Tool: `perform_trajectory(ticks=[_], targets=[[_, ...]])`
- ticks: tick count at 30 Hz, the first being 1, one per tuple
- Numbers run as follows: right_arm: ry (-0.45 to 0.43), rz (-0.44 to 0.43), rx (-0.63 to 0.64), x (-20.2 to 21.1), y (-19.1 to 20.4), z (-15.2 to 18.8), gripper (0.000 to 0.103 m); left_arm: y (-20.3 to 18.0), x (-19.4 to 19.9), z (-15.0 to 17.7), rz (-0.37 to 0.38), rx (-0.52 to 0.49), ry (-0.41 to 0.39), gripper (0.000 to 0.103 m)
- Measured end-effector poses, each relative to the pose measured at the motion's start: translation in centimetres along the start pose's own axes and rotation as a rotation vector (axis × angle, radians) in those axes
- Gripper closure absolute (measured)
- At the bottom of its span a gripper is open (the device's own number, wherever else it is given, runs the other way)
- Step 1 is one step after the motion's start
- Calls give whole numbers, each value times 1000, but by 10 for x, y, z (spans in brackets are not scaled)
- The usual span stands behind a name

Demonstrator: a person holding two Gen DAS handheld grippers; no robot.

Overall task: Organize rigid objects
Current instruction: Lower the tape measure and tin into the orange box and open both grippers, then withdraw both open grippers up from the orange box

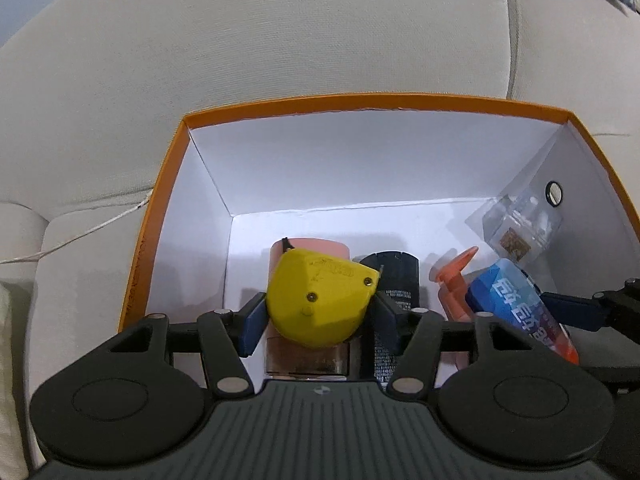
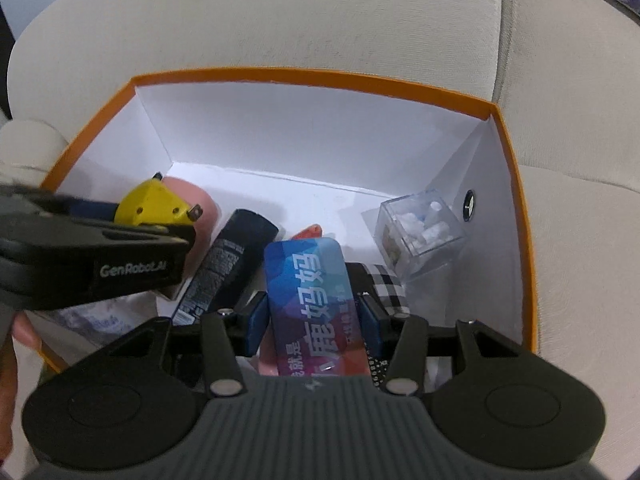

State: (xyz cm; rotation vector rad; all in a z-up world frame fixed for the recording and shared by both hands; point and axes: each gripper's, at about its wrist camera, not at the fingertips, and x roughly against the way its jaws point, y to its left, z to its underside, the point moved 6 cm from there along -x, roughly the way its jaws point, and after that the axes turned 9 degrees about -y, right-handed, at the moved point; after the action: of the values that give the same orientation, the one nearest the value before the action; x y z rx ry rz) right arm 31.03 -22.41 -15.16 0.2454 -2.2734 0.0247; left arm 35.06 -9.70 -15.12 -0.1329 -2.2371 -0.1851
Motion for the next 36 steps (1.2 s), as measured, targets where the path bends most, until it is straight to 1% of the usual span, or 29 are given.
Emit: perform_trajectory(ticks=[1,4,5,8,11,15,16,19,20,25,27,29,32,34,36], targets=[[-4,5,11,2,0,1,52,0,1,0,2,2,-1,27],[-38,1,3,11,-2,1,49,1,10,-2,-15,1,-28,19],[-49,-5,-2,13,0,0,46,2,14,-3,-17,1,-37,19],[-79,-18,-8,27,0,-1,44,4,29,-7,-23,8,-56,19],[-110,-24,-18,46,0,-1,43,8,51,-9,-16,18,-84,19],[-164,-30,-42,80,4,3,36,14,88,-5,-12,34,-130,18],[-174,-35,-52,88,5,6,36,15,98,-2,-7,41,-139,16],[-195,-40,-86,111,10,18,35,17,124,13,5,60,-160,15],[-202,-43,-94,119,12,24,33,18,132,20,9,65,-163,15],[-222,-53,-132,149,21,56,32,24,166,60,46,105,-161,15],[-219,-53,-142,158,25,71,30,29,179,76,54,123,-162,15],[-220,-51,-140,164,30,84,27,33,189,90,59,136,-158,15],[-213,-59,-145,170,34,102,27,41,196,109,57,158,-141,15],[-191,-72,-149,171,37,111,27,47,195,111,51,211,-116,15],[-180,-74,-155,173,39,118,27,53,200,110,62,259,-114,15]])
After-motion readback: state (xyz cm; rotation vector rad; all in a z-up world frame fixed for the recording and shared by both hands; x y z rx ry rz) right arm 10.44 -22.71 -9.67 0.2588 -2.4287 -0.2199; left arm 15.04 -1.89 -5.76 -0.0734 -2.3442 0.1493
